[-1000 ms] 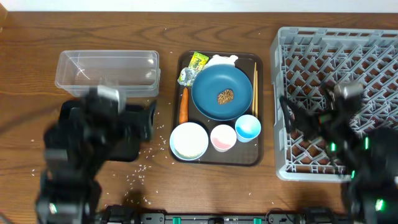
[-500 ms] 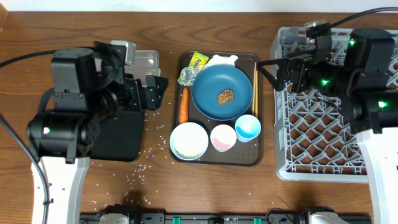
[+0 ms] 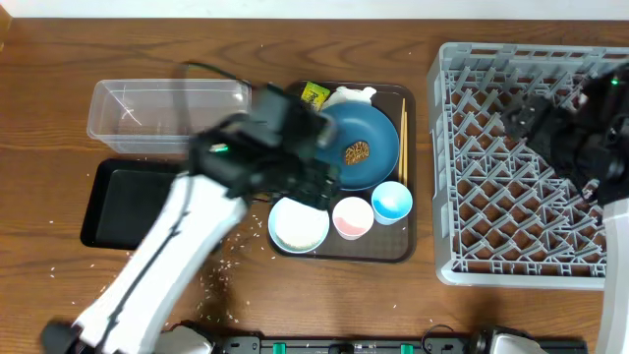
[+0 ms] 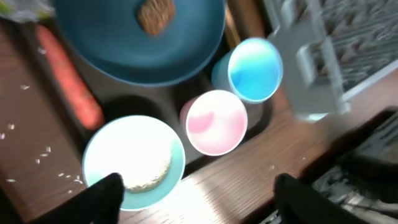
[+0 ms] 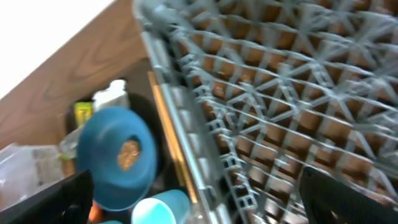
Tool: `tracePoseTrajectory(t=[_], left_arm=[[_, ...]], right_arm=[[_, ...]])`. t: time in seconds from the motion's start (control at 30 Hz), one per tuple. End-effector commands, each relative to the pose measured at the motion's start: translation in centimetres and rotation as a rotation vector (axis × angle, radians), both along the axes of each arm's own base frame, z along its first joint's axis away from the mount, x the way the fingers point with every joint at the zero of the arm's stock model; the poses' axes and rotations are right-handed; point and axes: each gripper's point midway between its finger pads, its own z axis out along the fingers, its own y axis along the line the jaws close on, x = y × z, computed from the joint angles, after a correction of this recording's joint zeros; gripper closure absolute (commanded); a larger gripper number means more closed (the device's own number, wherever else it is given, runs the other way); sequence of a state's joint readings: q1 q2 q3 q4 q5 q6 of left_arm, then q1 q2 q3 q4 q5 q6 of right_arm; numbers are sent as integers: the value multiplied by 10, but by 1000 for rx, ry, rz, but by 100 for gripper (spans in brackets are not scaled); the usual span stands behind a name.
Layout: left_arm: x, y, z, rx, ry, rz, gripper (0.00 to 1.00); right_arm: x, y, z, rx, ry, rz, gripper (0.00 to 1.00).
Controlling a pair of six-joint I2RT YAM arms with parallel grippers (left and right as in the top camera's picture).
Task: Sort waste into correct bins and load items into the dishwasher rack
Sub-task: 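Reach the left gripper to the pink cup and grasp it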
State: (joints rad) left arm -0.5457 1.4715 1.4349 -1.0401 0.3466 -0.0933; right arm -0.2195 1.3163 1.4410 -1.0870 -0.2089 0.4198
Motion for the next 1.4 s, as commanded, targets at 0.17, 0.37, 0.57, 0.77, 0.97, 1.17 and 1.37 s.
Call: tracePoseTrajectory(t=[0.17,0.37,0.57,0.77,0.97,1.17,1.37], left_arm=[[3,-20,-79,220,133,-8,36],[3,-21,-118,284,231,-3,50],[4,-23,-141,305,261,-5,59],[6,-25,-147,296,256,-5,66],[-1,-26,-151,301,277,-6,66],[-15,-26,-163,322,295,-27,72],[-10,-29,-157,305,277,-21,94]], right_arm=[[-7,-9,4,-36,10,-20,1],[-7,-9,4,-35,12,-20,1],[-7,-9,4,-35,12,-20,1],[-7,-9,4,-35,11,-20,1],[-7,-9,4,-35,11,-20,1],[-7,-9,4,-35,10,-20,1],[-7,-9,4,-35,11,-20,1]])
